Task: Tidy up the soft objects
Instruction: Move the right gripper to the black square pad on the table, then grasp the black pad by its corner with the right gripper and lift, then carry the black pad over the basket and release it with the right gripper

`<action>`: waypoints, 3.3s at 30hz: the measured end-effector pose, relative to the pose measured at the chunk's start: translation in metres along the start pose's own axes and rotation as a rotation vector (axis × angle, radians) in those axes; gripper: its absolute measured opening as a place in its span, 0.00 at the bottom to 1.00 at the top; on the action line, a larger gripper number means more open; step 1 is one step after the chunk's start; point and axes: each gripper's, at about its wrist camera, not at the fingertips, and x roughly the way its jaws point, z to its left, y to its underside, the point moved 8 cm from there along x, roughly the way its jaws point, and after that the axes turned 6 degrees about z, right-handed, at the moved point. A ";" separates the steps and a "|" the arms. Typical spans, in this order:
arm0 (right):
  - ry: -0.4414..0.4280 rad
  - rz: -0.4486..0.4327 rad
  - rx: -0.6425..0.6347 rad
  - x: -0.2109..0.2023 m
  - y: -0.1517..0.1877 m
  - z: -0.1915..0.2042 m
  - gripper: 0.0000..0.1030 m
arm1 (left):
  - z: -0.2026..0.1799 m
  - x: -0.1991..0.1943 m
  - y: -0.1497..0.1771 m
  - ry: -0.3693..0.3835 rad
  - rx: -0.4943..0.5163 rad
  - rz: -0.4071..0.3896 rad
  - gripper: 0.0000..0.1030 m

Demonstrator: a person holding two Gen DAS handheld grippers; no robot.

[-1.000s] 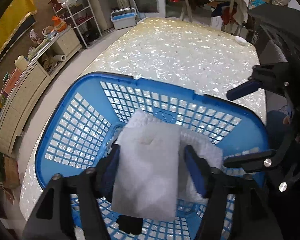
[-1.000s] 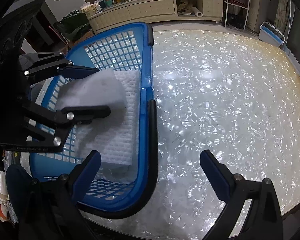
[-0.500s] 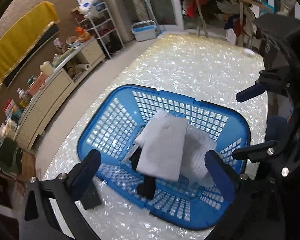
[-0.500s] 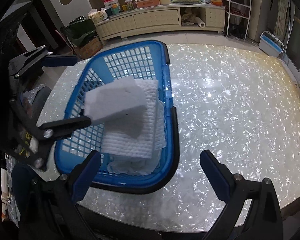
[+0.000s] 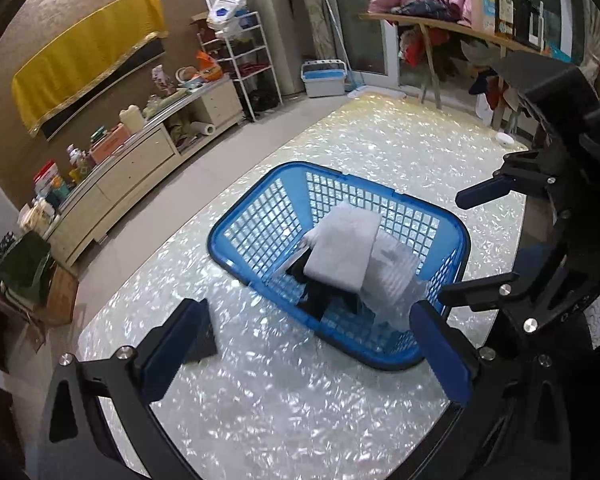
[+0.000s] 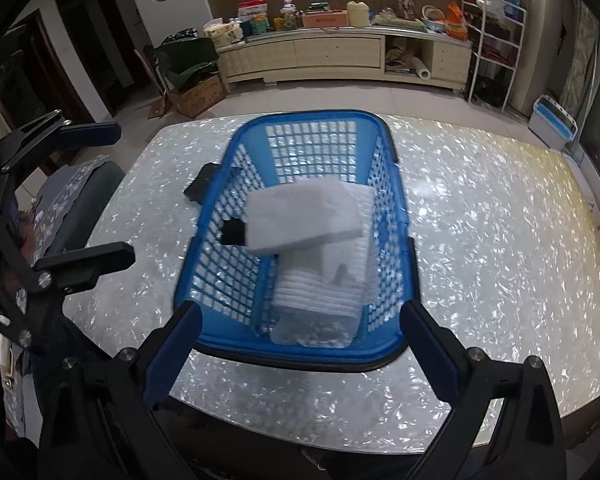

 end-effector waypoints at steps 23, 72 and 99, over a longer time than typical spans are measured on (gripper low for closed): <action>-0.058 0.011 -0.155 0.052 -0.063 0.126 0.96 | 0.118 -0.029 0.118 -0.070 -0.291 0.030 1.00; 0.140 0.155 -0.140 0.279 -0.135 0.170 0.31 | 0.268 0.152 0.207 -0.058 -0.593 0.160 1.00; 0.056 -0.052 -0.196 0.084 -0.095 0.174 0.10 | 0.180 0.011 0.123 -0.093 -0.490 -0.012 1.00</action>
